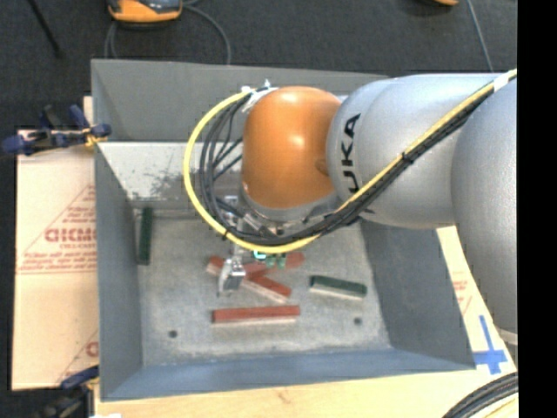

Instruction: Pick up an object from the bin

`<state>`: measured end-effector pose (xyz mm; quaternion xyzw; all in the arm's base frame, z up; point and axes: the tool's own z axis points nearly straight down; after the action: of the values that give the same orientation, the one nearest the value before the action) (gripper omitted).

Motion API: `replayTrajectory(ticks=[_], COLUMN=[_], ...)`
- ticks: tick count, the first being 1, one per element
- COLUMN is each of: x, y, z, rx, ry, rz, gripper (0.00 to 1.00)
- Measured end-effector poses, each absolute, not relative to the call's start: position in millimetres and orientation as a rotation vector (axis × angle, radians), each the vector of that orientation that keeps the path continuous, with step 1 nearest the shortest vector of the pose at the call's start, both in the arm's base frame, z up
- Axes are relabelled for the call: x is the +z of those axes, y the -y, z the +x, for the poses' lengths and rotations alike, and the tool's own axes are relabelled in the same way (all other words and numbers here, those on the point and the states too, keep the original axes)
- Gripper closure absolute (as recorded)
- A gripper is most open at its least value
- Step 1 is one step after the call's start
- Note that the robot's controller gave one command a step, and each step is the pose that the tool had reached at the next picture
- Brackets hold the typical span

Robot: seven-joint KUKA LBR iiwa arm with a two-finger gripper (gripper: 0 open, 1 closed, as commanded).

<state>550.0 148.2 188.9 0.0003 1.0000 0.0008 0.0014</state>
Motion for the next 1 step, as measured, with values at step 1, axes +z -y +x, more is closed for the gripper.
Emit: replayTrajectory(ticks=[1], x=[188.9], y=[-148.1], z=[550.0], rx=[0.003], ry=[-3.139], rz=[0.002], gripper=[0.0])
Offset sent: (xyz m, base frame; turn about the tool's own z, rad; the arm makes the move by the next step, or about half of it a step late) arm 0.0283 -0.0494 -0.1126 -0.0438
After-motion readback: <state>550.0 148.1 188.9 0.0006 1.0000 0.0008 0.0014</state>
